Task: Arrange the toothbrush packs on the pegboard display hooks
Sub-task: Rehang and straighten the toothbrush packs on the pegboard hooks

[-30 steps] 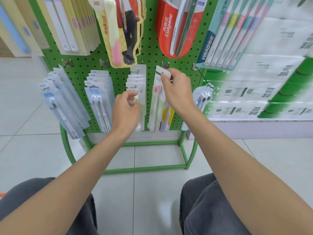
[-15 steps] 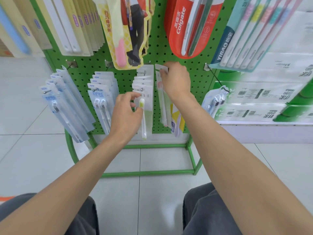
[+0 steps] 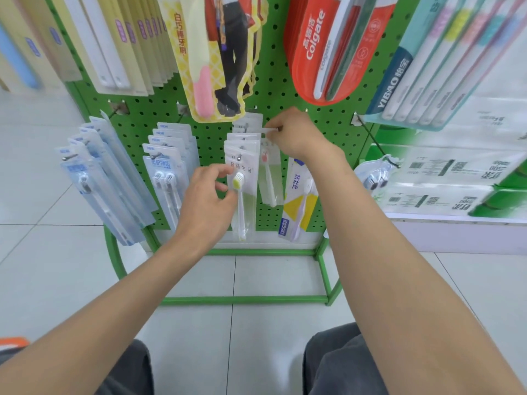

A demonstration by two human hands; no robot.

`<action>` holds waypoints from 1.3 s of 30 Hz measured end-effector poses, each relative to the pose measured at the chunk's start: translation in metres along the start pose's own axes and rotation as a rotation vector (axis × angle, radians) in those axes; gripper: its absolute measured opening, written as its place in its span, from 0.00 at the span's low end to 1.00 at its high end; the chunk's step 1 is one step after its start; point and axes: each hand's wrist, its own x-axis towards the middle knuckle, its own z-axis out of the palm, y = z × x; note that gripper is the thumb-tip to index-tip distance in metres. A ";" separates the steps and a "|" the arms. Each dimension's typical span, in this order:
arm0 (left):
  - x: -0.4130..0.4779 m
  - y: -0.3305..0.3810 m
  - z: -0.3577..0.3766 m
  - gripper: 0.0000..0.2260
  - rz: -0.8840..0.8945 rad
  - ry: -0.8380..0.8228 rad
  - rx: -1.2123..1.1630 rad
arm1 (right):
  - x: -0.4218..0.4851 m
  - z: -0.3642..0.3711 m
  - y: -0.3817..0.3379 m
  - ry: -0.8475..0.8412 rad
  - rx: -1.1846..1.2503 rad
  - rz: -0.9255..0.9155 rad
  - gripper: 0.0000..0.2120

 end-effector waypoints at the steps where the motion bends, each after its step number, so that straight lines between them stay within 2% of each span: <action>1: 0.000 0.000 0.000 0.17 -0.003 0.000 0.000 | 0.000 0.001 -0.001 0.000 -0.012 -0.003 0.12; 4: 0.000 0.000 0.000 0.17 -0.010 -0.002 -0.006 | 0.001 0.002 0.000 0.055 0.044 -0.029 0.12; 6: 0.000 0.000 0.000 0.16 -0.015 -0.004 -0.013 | 0.001 0.004 0.000 0.087 0.084 -0.054 0.08; 10: 0.001 0.001 0.000 0.15 -0.024 -0.012 -0.017 | 0.002 0.013 -0.004 0.075 0.098 -0.078 0.06; 14: 0.001 0.002 0.000 0.14 -0.020 -0.014 -0.032 | 0.005 0.016 -0.007 0.062 0.076 -0.092 0.09; 25: 0.005 -0.002 0.001 0.14 -0.026 -0.016 -0.048 | 0.004 0.007 -0.002 0.047 0.248 -0.079 0.12; 29: 0.006 -0.003 0.001 0.14 -0.031 -0.023 -0.051 | 0.004 0.008 -0.008 0.051 0.165 -0.083 0.12; 34: 0.008 0.000 -0.001 0.14 -0.033 -0.024 -0.066 | 0.009 0.005 -0.003 0.215 0.084 -0.057 0.13; 39: 0.010 -0.001 -0.003 0.14 -0.041 -0.029 -0.088 | 0.020 0.010 -0.003 0.170 -0.043 -0.104 0.14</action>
